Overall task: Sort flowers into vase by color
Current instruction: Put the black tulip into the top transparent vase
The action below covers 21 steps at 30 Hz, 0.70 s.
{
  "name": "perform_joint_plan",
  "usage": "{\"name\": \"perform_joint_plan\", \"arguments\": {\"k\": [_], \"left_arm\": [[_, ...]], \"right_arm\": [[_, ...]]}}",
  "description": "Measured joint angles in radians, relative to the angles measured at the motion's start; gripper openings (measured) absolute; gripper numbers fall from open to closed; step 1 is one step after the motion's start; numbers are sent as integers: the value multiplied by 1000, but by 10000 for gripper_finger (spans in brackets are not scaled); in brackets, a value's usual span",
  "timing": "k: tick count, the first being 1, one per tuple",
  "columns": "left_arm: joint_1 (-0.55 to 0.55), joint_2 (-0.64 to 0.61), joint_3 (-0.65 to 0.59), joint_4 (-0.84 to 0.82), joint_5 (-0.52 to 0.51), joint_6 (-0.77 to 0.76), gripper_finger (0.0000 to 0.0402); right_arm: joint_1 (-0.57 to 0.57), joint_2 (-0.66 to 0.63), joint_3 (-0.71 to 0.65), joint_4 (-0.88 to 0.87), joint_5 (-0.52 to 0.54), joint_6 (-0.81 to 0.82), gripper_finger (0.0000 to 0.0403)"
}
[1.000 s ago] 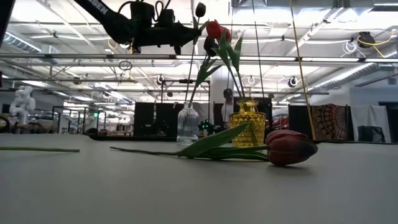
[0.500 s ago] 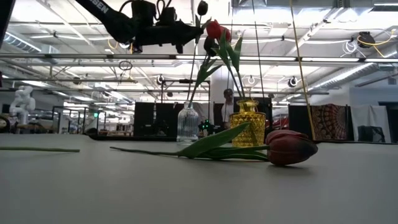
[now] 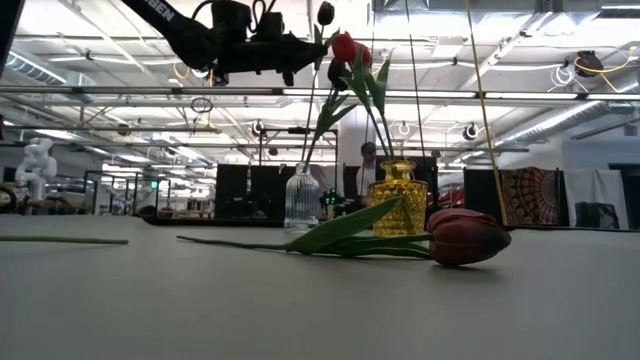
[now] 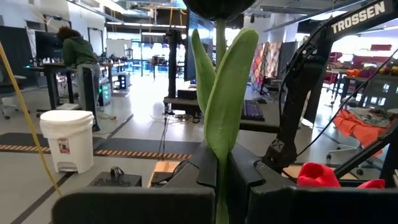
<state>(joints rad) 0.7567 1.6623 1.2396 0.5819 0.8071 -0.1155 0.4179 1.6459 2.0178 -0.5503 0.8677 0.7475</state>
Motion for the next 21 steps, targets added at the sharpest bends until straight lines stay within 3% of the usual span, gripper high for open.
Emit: {"name": "perform_joint_plan", "arguments": {"k": [21], "left_arm": [[2, 32, 0, -1, -4, -7, 7]], "right_arm": [[0, 0, 0, 0, 0, 1, 137]]}}
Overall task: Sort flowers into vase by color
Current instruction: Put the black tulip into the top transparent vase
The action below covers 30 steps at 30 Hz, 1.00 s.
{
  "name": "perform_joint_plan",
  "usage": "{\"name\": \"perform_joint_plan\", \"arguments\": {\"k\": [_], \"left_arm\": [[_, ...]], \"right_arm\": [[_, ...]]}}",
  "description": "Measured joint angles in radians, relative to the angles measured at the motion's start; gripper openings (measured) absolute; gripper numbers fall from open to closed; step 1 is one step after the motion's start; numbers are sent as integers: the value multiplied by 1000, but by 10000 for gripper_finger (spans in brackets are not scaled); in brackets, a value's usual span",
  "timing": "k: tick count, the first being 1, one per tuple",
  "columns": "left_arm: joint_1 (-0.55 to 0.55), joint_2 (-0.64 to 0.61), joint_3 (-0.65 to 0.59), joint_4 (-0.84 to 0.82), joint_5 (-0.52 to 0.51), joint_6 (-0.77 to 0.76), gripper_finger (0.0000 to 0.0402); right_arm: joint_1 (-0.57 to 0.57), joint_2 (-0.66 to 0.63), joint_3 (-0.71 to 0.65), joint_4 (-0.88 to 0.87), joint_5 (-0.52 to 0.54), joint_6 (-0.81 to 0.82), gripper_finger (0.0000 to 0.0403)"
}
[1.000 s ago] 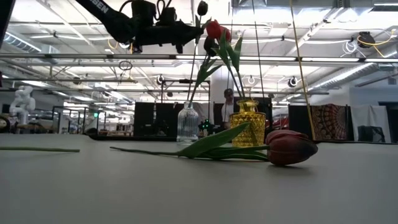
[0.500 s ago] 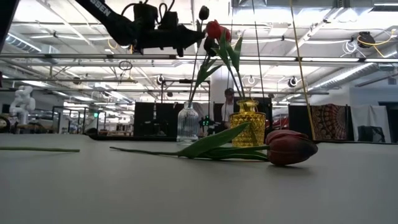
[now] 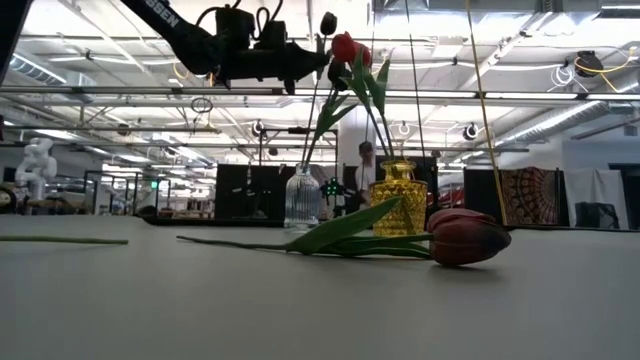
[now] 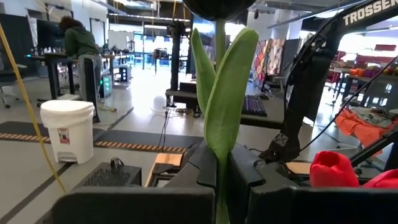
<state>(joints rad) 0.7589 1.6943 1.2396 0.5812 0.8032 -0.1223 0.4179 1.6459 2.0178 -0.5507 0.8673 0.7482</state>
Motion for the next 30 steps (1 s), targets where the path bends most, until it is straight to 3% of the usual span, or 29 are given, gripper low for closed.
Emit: {"name": "perform_joint_plan", "arguments": {"k": [30], "left_arm": [[0, 0, 0, -88, -9, 7, 37]], "right_arm": [[0, 0, 0, -7, -3, -31, 137]]}}
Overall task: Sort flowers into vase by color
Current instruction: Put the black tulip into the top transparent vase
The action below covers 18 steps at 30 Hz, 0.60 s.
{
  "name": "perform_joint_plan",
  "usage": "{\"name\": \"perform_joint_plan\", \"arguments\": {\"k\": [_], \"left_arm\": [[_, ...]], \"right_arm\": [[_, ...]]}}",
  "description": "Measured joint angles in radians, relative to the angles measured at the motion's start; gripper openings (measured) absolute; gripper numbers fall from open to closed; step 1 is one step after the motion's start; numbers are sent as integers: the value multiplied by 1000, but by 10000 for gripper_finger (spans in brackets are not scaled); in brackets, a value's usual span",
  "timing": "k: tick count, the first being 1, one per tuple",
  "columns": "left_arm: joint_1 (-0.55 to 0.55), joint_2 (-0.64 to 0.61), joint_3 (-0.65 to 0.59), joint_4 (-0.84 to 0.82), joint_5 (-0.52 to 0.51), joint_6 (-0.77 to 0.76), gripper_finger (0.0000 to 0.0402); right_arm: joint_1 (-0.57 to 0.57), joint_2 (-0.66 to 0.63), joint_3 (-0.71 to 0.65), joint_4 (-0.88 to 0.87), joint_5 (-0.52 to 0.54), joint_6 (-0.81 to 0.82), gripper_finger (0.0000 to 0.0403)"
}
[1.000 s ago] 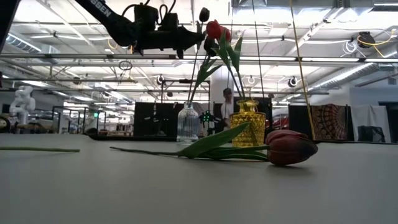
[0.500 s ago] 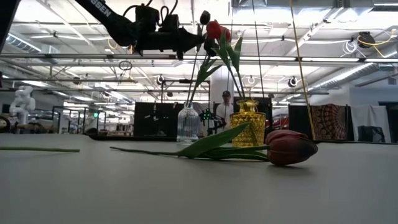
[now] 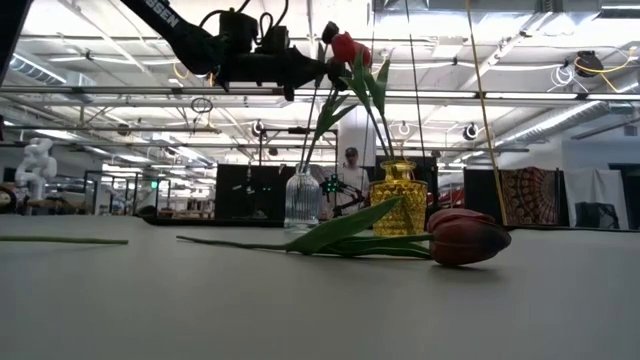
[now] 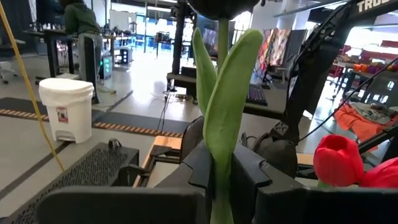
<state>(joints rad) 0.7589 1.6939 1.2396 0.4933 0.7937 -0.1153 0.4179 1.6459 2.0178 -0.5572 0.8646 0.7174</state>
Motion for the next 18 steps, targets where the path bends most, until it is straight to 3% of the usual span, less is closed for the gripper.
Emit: {"name": "perform_joint_plan", "arguments": {"k": [12, 18], "left_arm": [[1, 0, 0, -8, -6, -36, 178], [1, -1, 0, -19, -8, -62, 208]], "right_arm": [[0, 0, 0, -22, -3, -4, 137], [3, 0, 0, -24, -7, -11, 137]]}}
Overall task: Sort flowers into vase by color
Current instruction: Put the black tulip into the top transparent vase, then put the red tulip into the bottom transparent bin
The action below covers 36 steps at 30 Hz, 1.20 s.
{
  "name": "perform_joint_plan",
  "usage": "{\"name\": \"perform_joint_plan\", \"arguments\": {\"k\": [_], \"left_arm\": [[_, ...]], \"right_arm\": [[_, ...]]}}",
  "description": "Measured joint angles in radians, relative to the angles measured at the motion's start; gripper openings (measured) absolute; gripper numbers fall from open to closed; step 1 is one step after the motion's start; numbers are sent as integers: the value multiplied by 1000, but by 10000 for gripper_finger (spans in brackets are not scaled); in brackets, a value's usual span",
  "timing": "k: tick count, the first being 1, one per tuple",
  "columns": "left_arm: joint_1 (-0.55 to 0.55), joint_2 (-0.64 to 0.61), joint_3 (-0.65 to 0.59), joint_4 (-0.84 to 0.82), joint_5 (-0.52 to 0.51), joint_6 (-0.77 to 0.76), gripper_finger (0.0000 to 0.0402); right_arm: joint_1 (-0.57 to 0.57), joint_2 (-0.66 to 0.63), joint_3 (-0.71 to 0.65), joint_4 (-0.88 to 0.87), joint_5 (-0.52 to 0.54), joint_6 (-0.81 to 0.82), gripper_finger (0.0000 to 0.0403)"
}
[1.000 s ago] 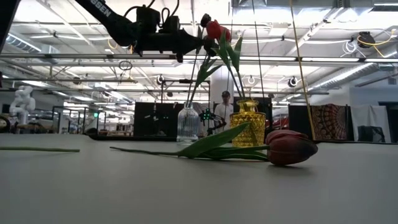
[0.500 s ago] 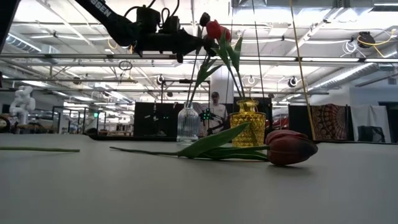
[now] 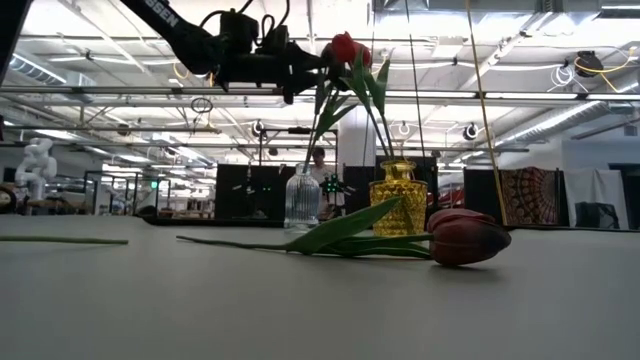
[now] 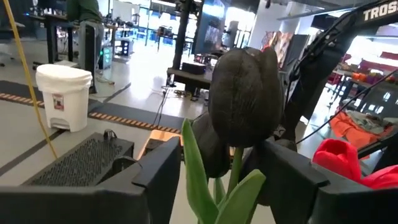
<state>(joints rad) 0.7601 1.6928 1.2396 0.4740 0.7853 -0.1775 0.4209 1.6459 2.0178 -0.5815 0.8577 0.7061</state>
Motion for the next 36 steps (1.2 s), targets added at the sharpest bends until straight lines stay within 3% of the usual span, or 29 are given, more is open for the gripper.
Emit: {"name": "perform_joint_plan", "arguments": {"k": [6, 14, 36], "left_arm": [[10, -32, 0, -109, 0, 6, 210], [21, -94, 0, -338, 3, 133, 210], [25, -121, 0, -699, 3, 139, 210]], "right_arm": [[1, 0, 0, -1, 0, -21, 137], [1, 0, 0, -6, 0, -53, 137], [1, 0, 0, -26, 0, -127, 137]]}}
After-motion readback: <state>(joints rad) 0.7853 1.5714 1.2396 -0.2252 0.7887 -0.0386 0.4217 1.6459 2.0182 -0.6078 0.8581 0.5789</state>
